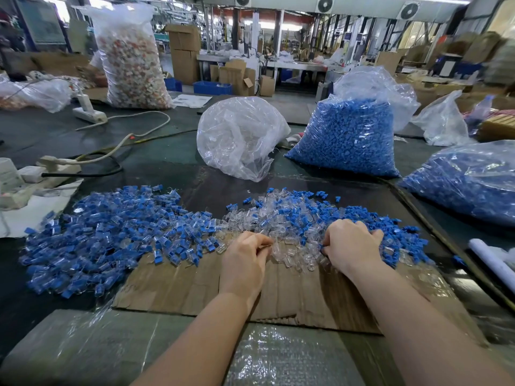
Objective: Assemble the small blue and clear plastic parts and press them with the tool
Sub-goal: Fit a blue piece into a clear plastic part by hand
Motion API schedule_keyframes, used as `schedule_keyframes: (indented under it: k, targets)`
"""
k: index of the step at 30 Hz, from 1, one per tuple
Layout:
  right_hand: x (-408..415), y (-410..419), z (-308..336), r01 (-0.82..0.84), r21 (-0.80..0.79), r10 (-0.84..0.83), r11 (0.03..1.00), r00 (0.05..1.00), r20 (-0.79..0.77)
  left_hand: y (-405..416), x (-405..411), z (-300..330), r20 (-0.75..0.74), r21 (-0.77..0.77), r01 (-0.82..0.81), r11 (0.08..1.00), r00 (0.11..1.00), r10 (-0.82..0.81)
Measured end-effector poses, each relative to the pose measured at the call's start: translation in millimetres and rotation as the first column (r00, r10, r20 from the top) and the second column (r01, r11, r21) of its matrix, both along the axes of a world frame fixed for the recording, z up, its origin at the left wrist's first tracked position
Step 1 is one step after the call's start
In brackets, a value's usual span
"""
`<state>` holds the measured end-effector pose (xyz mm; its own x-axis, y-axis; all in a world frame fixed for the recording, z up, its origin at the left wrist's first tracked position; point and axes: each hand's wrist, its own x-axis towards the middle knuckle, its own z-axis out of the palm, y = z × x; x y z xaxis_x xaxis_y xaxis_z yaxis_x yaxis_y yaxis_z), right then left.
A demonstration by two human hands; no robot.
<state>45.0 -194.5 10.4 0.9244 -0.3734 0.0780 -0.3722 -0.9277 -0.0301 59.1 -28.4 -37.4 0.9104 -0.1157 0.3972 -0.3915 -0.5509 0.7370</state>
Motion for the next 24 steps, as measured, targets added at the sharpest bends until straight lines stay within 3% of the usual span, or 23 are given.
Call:
schedule_keyframes:
  k: [6, 11, 24]
  targets:
    - [-14, 5, -1, -0.16, 0.146, 0.101, 0.976, 0.931, 0.351, 0, 0, 1, 0.028, 0.011, -0.002, 1.0, 1.0, 0.001]
    - [-29, 22, -15, -0.269, 0.253, 0.136, 0.929, 0.886, 0.443, 0, -1, 1, 0.03, 0.01, 0.02, 1.0, 0.999, -0.021]
    - [-43, 35, -45, -0.365, 0.226, 0.128, 0.903, 0.731, 0.67, -1, -1, 2, -0.049, -0.023, 0.111, 0.994, 0.993, -0.112]
